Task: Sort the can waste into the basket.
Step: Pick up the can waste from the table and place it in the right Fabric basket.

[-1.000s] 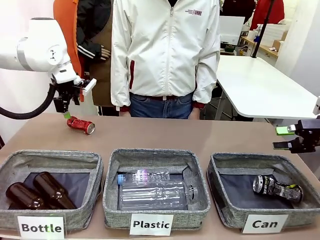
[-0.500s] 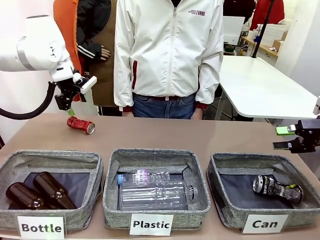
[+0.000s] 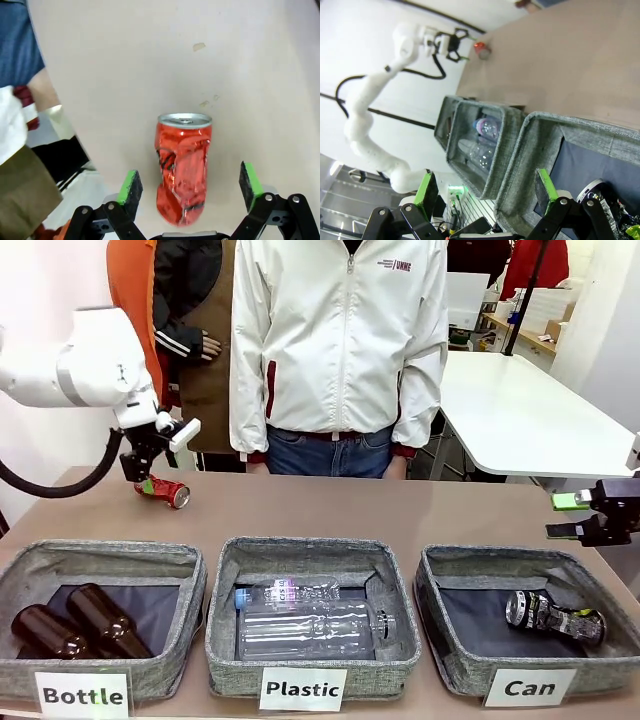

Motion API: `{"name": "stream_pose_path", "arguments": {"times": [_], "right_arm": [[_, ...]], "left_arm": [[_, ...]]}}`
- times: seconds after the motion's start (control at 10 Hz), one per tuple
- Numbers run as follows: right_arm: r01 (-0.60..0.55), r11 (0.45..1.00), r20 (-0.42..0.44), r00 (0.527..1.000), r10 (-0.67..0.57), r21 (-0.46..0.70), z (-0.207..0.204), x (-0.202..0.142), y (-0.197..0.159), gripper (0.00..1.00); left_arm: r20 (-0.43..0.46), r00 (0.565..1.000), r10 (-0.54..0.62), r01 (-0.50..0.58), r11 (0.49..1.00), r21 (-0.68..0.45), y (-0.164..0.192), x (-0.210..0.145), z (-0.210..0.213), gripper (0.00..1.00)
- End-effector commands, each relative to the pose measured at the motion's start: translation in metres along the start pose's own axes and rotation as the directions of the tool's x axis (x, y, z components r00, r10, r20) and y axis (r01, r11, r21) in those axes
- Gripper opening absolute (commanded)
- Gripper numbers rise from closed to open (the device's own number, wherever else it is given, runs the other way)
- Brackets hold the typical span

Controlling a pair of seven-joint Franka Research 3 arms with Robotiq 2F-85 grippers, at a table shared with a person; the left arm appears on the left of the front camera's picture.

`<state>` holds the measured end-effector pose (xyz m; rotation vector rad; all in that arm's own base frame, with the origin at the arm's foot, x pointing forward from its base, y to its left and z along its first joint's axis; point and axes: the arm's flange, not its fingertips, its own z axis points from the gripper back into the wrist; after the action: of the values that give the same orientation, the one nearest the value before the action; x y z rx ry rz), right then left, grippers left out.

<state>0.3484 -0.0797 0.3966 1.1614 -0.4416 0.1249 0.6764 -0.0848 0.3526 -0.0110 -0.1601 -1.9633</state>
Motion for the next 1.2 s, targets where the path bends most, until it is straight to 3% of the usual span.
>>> {"name": "stream_pose_path", "arguments": {"times": [0.0, 0.4, 1.0, 1.1], "right_arm": [[-0.023, 1.000, -0.003, 1.000, 0.023, 0.006, 0.002, 0.000, 0.000, 1.00], [-0.023, 1.000, -0.003, 1.000, 0.023, 0.006, 0.002, 0.000, 0.000, 1.00], [-0.023, 1.000, -0.003, 1.000, 0.023, 0.006, 0.002, 0.000, 0.000, 1.00], [-0.023, 1.000, -0.003, 1.000, 0.023, 0.006, 0.002, 0.000, 0.000, 1.00]], "left_arm": [[-0.045, 0.999, 0.030, -0.032, 0.998, -0.045, 0.020, -0.008, -0.014, 1.00], [-0.095, 0.995, 0.015, -0.021, 0.998, -0.060, 0.031, -0.021, -0.048, 1.00], [-0.110, 0.993, 0.049, -0.058, 0.995, -0.082, 0.037, -0.023, -0.054, 1.00], [-0.106, 0.994, 0.040, -0.049, 0.995, -0.085, 0.037, -0.022, -0.055, 0.40]]}}
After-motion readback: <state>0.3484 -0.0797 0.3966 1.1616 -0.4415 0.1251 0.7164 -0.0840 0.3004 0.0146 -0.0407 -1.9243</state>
